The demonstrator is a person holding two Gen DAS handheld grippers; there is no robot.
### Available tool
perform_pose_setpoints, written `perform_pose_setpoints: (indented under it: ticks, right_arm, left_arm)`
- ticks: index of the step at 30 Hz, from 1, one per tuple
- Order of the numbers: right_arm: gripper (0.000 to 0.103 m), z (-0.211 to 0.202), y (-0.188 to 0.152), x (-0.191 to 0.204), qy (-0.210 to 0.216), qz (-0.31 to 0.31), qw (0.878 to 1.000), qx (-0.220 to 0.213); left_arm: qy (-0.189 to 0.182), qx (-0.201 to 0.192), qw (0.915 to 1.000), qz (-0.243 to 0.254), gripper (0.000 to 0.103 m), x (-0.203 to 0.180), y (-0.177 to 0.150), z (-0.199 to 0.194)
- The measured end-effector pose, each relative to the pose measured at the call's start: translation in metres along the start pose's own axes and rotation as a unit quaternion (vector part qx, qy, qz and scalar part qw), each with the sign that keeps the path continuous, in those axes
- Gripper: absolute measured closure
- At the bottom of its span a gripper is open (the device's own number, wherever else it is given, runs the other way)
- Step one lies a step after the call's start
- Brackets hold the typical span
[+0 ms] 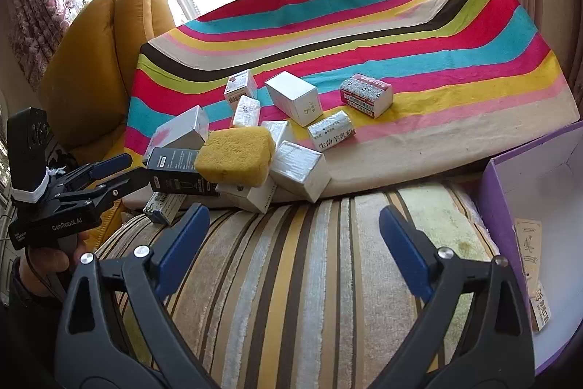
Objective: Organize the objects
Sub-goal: 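Open both grippers and return them to the pile of boxes, then grasp the black box with left gripper while right gripper grasps the yellow sponge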
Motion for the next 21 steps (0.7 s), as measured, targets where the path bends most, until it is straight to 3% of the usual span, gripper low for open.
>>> perform_pose_setpoints:
  ticks: [7,12,21]
  right_arm:
    - [0.006,0.019,0.009,0.016,0.003,0.006,1.0,0.005]
    - [0.006,0.032,0.012,0.028,0.001,0.002,1.0,0.009]
    - [0.006,0.057,0.014,0.041,-0.026,-0.013,0.999,0.02]
  left_arm:
    - [-0.015,0.019,0.9985,0.049,0.02,-0.006,0.001,0.019]
    - [-0.03,0.026,0.9971,0.065,0.041,-0.012,0.001,0.025]
    - [-0.039,0.024,0.9961,0.075,0.053,-0.023,-0.002,0.018]
Point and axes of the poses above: each gripper's, at about its wrist camera, not at the fingertips, and z roughly the way its jaws point, x to its left, y to its top, the point moved 7 cm from there along z, roughly the way its jaws point, and after that the axes turned 14 degrees about z, right-handed, at the moved point
